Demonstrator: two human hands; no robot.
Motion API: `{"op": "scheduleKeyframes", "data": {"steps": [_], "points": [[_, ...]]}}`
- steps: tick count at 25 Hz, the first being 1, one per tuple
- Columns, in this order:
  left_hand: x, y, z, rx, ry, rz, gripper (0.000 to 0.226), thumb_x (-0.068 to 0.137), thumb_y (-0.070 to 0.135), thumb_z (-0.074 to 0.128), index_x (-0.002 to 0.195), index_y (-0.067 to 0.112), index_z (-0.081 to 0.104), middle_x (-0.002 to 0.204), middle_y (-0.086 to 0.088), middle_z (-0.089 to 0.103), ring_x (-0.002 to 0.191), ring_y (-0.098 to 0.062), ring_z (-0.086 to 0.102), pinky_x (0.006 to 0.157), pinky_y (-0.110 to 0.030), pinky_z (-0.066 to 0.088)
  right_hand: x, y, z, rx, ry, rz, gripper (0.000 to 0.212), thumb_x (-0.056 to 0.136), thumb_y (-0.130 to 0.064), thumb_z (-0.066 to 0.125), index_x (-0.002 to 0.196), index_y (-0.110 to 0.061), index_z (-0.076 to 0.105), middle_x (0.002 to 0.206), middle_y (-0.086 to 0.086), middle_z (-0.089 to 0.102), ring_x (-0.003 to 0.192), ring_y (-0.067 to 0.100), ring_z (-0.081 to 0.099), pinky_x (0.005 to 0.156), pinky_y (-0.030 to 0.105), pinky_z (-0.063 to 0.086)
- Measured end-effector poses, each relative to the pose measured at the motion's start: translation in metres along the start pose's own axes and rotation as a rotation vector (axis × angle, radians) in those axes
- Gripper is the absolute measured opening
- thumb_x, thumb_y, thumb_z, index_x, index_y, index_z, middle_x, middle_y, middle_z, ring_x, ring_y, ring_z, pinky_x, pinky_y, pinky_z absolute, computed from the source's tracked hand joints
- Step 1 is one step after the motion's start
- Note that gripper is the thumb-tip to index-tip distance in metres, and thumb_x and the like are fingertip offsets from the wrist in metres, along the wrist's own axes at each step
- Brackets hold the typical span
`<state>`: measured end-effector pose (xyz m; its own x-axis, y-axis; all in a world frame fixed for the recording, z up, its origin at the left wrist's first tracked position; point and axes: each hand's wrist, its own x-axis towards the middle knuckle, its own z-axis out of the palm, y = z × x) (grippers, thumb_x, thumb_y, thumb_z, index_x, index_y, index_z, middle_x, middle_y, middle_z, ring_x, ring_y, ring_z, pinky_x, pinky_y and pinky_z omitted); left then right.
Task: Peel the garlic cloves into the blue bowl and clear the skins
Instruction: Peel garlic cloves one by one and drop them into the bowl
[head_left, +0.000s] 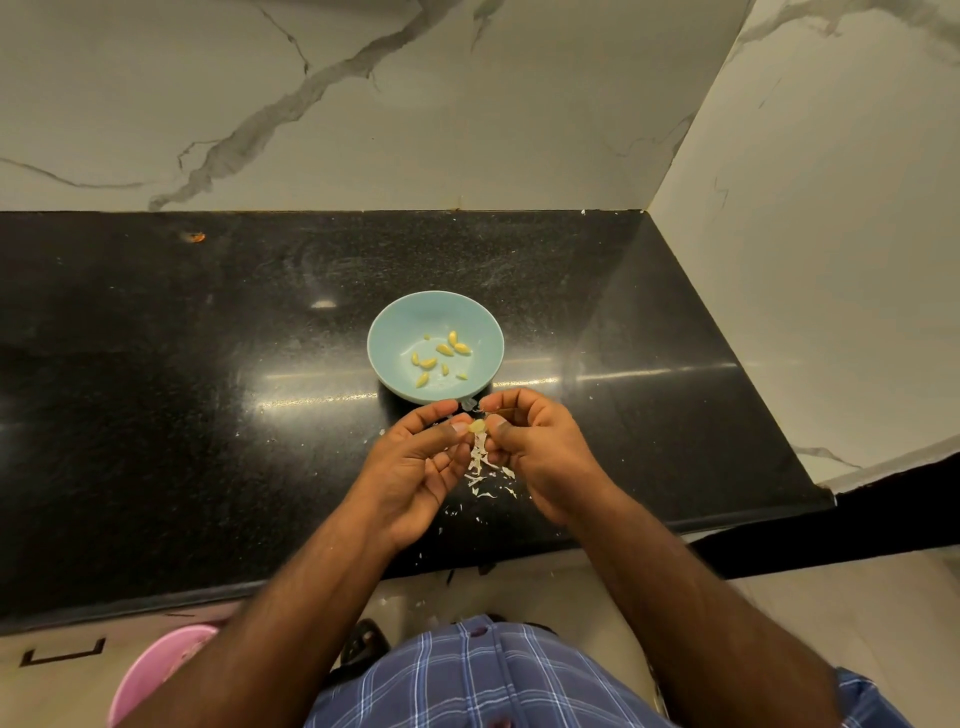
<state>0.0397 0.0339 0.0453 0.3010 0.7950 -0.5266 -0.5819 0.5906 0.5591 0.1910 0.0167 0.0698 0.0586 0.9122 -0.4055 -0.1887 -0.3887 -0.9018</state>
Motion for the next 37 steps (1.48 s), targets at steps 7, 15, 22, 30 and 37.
{"op": "scheduleKeyframes", "data": {"steps": [7,15,22,30,37], "points": [[0.001,0.0,0.0,0.083,0.038,0.079,0.034,0.087,-0.011,0.066,0.114,0.01,0.065,0.094,-0.005,0.074,0.083,-0.016,0.071,0.072,-0.023,0.059,-0.001,-0.004,-0.002,0.044,0.004,0.054,0.017,0.094,0.008,0.058,0.108,-0.002,0.063,0.089,0.014,0.069,0.073,0.021,0.067,0.069,0.031,0.058],[0.001,0.001,-0.002,0.078,0.021,0.095,0.039,0.085,-0.015,0.062,0.116,0.009,0.064,0.092,-0.004,0.073,0.083,-0.015,0.07,0.067,-0.022,0.06,0.001,-0.002,-0.005,0.154,-0.032,0.04,0.023,0.087,0.011,0.069,0.104,-0.004,0.063,0.085,0.011,0.072,0.077,0.023,0.073,0.069,0.032,0.061],[0.002,0.003,-0.007,0.042,0.007,0.08,0.041,0.086,-0.018,0.058,0.115,0.009,0.064,0.091,-0.004,0.072,0.079,-0.014,0.07,0.065,-0.022,0.06,0.006,0.004,-0.011,-0.024,0.011,-0.072,0.03,0.081,0.017,0.071,0.098,-0.007,0.069,0.088,0.01,0.076,0.087,0.02,0.073,0.076,0.03,0.06],[0.004,0.005,-0.008,0.057,0.004,0.106,0.044,0.085,-0.021,0.058,0.116,0.009,0.062,0.088,-0.004,0.07,0.08,-0.014,0.067,0.065,-0.023,0.06,0.005,0.005,-0.007,-0.186,-0.065,-0.155,0.029,0.08,0.005,0.08,0.103,-0.011,0.07,0.086,0.007,0.076,0.082,0.017,0.073,0.075,0.032,0.061],[0.006,0.005,-0.01,0.094,0.001,0.105,0.045,0.085,-0.022,0.057,0.117,0.009,0.063,0.086,-0.004,0.07,0.079,-0.014,0.068,0.065,-0.023,0.059,0.01,0.007,-0.002,0.013,-0.008,0.05,0.025,0.084,0.018,0.065,0.098,-0.003,0.069,0.074,0.008,0.068,0.066,0.018,0.068,0.062,0.029,0.056]]}}
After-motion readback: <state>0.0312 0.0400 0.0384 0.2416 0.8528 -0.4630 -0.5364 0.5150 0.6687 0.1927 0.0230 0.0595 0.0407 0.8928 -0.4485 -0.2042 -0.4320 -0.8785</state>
